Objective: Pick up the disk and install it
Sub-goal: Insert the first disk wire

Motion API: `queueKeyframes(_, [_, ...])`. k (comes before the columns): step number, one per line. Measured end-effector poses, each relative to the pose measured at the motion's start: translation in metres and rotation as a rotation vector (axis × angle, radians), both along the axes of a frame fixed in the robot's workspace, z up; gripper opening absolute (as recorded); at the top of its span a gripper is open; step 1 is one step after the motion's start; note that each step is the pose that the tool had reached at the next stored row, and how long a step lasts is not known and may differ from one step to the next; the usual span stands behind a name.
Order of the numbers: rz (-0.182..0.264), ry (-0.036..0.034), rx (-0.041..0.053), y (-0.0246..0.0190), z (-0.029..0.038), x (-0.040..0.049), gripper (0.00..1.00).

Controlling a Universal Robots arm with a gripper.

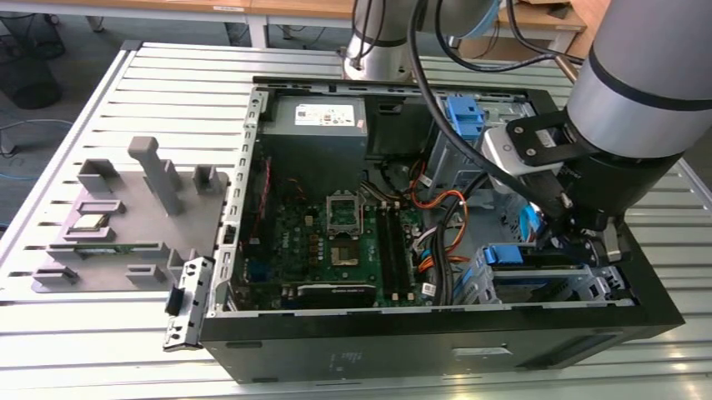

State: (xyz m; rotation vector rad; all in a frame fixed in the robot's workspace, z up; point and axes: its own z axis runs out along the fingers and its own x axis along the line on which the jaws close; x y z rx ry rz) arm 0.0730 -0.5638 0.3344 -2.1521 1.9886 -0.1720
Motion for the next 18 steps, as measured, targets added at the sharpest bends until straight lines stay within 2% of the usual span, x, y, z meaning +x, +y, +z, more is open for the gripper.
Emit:
queueKeyframes(5, [0.0,-0.0001,0.0006,-0.0005,0.001,0.0,0.16])
queueKeyframes(18, [0.0,-0.0008,0.0007,-0.001,-0.0014,-0.0003,0.16])
